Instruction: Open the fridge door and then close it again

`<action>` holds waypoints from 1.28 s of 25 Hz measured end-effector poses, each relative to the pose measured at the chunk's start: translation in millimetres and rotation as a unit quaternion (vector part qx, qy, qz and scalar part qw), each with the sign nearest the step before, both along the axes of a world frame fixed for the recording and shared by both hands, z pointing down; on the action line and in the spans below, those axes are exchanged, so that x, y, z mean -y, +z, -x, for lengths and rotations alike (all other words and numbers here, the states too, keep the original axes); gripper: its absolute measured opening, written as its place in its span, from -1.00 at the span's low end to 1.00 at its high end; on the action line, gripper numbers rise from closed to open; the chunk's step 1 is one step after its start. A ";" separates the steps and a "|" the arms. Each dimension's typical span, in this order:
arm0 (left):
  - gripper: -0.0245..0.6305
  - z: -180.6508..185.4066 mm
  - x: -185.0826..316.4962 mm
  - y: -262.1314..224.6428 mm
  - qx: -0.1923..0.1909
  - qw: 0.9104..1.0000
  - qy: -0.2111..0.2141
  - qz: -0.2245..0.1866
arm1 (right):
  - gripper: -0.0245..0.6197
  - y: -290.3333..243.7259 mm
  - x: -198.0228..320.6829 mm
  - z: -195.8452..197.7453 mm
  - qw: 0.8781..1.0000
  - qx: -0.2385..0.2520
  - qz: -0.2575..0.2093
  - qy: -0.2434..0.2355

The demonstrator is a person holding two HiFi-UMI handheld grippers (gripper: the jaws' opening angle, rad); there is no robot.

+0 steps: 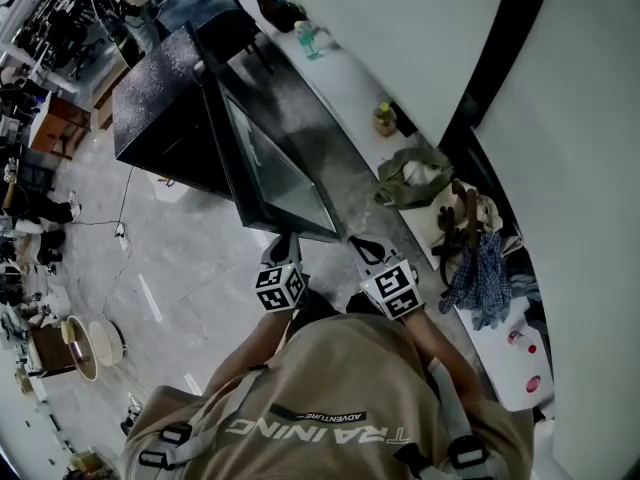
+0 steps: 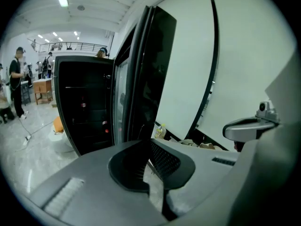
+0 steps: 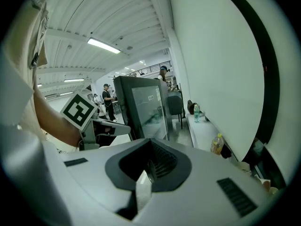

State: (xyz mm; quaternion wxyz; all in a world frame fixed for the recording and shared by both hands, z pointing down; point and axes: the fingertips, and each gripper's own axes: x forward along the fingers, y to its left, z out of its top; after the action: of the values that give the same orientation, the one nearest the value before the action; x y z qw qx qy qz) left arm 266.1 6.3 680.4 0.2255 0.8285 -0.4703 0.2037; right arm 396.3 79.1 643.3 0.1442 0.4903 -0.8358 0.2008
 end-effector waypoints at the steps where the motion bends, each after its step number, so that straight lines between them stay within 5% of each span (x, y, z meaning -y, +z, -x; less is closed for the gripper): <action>1: -0.93 0.7 -1.6 -1.1 0.006 1.000 0.006 -0.005 | -0.94 2.3 -0.2 0.5 1.000 0.000 0.000 0.000; 21: -0.93 66.1 -2.8 -34.2 0.038 0.997 0.021 -0.070 | -0.94 -12.1 38.5 67.8 0.997 -0.013 0.001 -0.071; 32: -0.93 85.6 25.3 -44.3 -0.007 0.997 0.001 -0.072 | -0.94 -21.2 69.1 90.5 0.996 -0.034 -0.007 -0.086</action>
State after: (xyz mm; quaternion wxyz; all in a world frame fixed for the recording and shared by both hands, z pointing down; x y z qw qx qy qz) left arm 180.5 -19.0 636.1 0.1684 0.8445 -0.4813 0.1638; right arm 305.7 10.0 622.1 0.1860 0.4238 -0.8710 0.1652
